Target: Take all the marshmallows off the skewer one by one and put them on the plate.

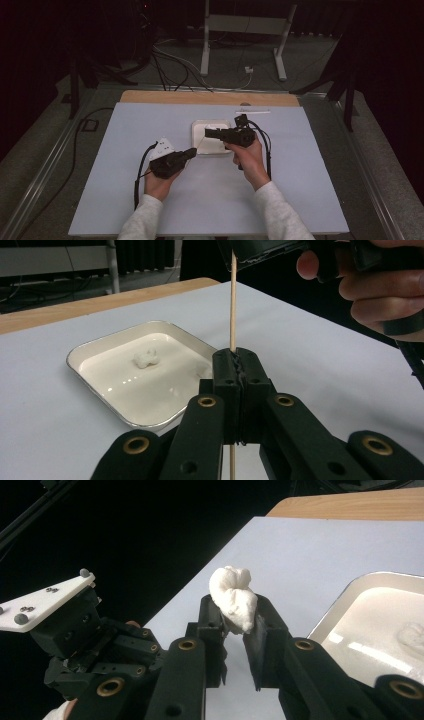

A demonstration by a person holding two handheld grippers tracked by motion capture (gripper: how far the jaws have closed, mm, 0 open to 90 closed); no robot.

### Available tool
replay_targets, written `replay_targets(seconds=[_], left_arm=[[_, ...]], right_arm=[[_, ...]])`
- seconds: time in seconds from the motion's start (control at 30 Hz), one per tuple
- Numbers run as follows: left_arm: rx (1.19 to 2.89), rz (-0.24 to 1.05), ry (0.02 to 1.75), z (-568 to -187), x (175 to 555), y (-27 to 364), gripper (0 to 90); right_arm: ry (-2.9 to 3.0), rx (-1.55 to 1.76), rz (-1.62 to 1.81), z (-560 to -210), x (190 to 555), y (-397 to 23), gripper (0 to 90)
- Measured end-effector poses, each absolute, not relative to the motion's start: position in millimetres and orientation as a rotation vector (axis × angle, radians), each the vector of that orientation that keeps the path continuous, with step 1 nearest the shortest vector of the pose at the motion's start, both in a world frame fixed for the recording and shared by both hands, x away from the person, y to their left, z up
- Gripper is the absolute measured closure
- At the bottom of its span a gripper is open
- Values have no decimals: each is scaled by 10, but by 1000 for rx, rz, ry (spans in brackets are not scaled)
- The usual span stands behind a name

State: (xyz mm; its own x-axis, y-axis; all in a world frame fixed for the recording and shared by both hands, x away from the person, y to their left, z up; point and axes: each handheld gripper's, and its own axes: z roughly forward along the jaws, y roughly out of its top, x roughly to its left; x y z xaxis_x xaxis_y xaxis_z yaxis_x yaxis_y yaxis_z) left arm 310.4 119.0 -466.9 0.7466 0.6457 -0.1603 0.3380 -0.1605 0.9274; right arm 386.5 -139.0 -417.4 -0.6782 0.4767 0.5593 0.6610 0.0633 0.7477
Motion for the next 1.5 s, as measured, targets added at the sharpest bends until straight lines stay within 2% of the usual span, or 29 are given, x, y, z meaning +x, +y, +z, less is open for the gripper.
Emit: replay_targets(seconds=[0.63, 0.73, 1.0, 1.5], left_arm=[[1771, 339, 761, -4671, 3097, 1208, 900], [1803, 363, 766, -4687, 3093, 1216, 900], [1755, 351, 820, -4698, 3121, 1294, 900], [1731, 351, 846, -4688, 3132, 1326, 900]], right_arm=[[-2164, -1175, -1689, -4152, 3892, -1419, 783], [-2123, -1204, -1733, -4132, 3903, -1462, 789], [-2196, -1262, -1761, -3972, 3923, -1662, 790], [-2379, -1409, -1649, -4117, 4014, -1671, 769]])
